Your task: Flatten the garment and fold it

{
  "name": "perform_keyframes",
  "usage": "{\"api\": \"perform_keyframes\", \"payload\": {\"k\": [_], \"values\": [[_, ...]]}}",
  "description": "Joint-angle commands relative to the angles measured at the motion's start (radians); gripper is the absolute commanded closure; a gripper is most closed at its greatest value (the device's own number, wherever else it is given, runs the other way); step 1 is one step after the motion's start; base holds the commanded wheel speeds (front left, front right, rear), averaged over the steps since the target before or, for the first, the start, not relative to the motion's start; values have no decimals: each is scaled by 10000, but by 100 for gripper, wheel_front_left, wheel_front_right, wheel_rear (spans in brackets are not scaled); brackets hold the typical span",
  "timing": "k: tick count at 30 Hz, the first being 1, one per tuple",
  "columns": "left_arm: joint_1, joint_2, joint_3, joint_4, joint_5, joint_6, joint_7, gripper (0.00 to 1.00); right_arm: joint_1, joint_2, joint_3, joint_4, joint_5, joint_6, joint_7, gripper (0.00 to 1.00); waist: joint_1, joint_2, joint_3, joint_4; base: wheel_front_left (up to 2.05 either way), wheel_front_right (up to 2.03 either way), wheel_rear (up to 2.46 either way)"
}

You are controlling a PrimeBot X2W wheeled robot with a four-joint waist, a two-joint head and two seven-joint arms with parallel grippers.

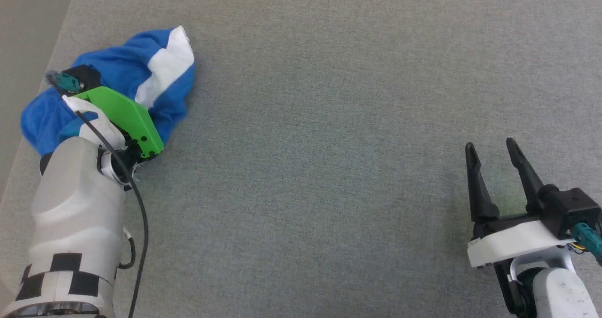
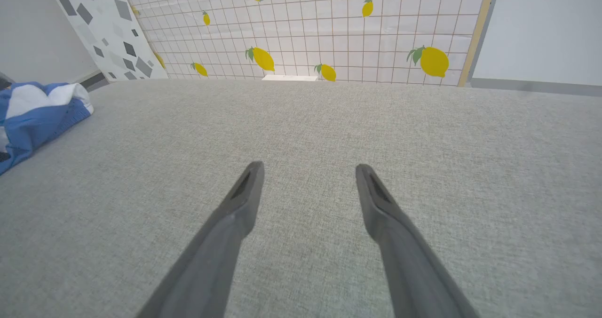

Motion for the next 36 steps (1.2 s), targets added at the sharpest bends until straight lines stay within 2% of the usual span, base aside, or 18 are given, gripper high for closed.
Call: {"api": "perform_keyframes", "payload": {"k": [1,5,9,14,16,17,18,22,25,28,30,31,32,36], "values": [[35,-187,-49,21,60,-3,-355,100,-137,-3,58,129,103,-15,-118,0,0,0,-153,17,0,0,0],[-430,-145,-276,-504,313,-293,-1611,100,-175,-3,249,499,283,-15,-312,0,0,0,-723,-84,0,0,0],[-1091,-469,-787,-1372,439,-675,-2496,100,-124,-3,340,907,545,-15,-526,0,0,0,-1427,-372,0,0,0],[-1451,-1022,-1902,-2609,203,-874,-2535,100,100,-3,346,1359,914,-15,-790,0,0,0,-2266,-1006,0,0,0],[-1267,-1186,-2761,-3195,-111,-883,-2122,100,225,-3,308,1509,1040,-15,-880,0,0,0,-2534,-1296,0,0,0],[-867,-1204,-3744,-3716,-478,-886,-1574,100,363,-3,252,1630,1131,-15,-960,0,0,0,-2752,-1574,0,0,0],[-558,-1214,-4207,-3919,-786,-887,-1193,100,440,-3,218,1682,1171,-15,-995,0,0,0,-2846,-1715,0,0,0],[813,-977,-5884,-4381,-1566,-889,379,100,674,-3,50,1802,1285,-15,-1098,0,0,0,-2997,-2182,0,0,0],[1885,-573,-6984,-4403,-1924,-890,1751,100,803,-3,-84,1863,1350,-15,-1164,0,0,0,-3013,-2425,0,0,0],[2717,-244,-7367,-4196,-2230,-841,2680,100,850,-3,-114,1903,1406,-15,-1211,0,0,0,-2975,-2564,0,0,0],[3095,-109,-7315,-4182,-2397,-669,2822,100,860,-3,-124,1937,1446,-15,-1237,0,0,0,-2959,-2605,0,0,0],[3300,-150,-7057,-4268,-2683,-538,2686,77,869,-3,-134,1956,1462,-15,-1251,0,0,0,-2967,-2604,0,0,0],[3413,-170,-6865,-4383,-2858,-447,2541,0,890,-3,-163,1978,1474,-15,-1261,0,0,0,-2995,-2575,0,0,0],[3768,-291,-5808,-5217,-3808,-142,1876,0,1041,-3,-280,2105,1497,-15,-1293,0,0,0,-3191,-2300,0,0,0]]}}
